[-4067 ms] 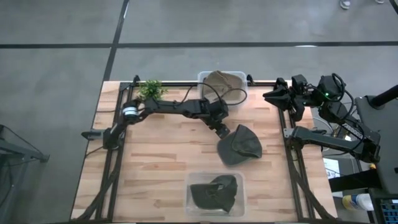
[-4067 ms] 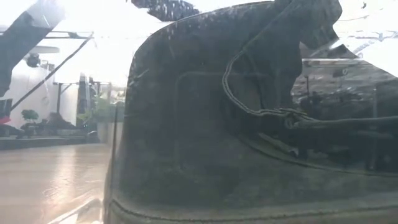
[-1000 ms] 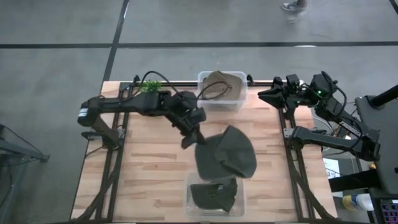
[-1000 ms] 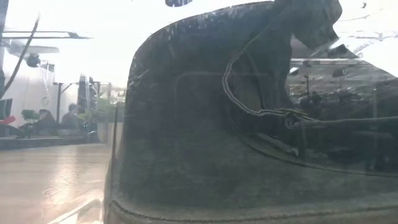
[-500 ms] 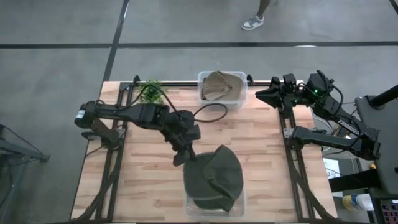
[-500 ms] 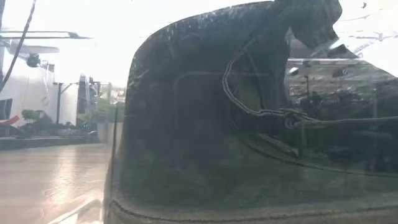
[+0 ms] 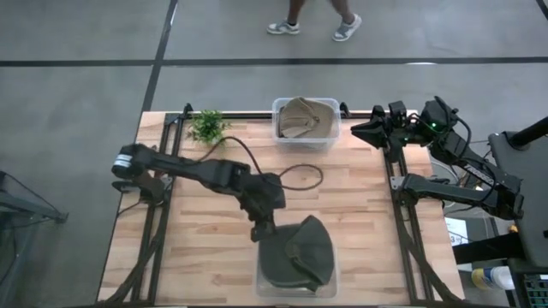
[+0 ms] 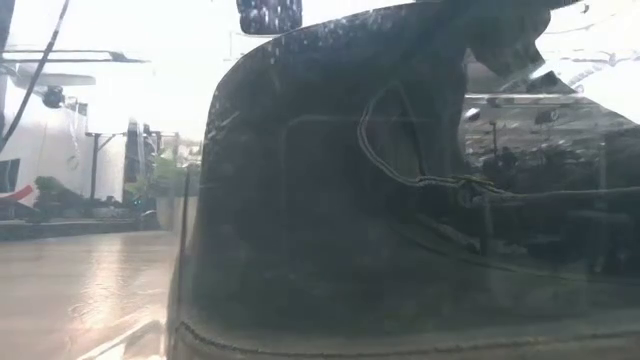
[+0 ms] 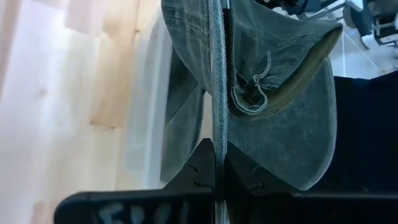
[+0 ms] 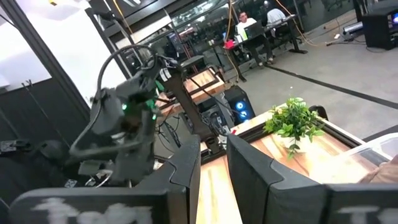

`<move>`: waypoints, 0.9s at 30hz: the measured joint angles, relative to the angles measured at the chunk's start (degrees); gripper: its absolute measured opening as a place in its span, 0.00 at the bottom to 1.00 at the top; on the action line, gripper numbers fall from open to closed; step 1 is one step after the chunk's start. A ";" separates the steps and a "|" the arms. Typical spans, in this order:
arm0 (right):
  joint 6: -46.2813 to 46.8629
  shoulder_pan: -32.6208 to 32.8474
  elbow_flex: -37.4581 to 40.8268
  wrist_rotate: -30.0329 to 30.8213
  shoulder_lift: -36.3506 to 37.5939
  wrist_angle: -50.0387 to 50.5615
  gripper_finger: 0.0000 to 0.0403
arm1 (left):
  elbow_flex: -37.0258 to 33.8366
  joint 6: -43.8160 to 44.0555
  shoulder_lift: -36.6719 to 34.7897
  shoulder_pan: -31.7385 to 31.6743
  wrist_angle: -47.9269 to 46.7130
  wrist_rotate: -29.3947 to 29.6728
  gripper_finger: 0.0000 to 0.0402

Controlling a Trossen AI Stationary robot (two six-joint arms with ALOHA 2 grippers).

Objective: Pick & Place hat
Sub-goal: Put the black cap into the bottom transparent bin

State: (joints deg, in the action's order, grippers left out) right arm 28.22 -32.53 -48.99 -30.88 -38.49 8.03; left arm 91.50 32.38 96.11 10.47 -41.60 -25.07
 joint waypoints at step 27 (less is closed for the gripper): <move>0.10 0.04 -0.07 -2.34 -0.27 1.19 0.18 | 0.00 6.64 8.67 0.36 4.13 -0.35 0.18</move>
State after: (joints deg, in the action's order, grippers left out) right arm 28.32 -32.49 -49.06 -33.22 -38.76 9.23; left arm 91.50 39.03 104.79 10.83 -37.47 -25.43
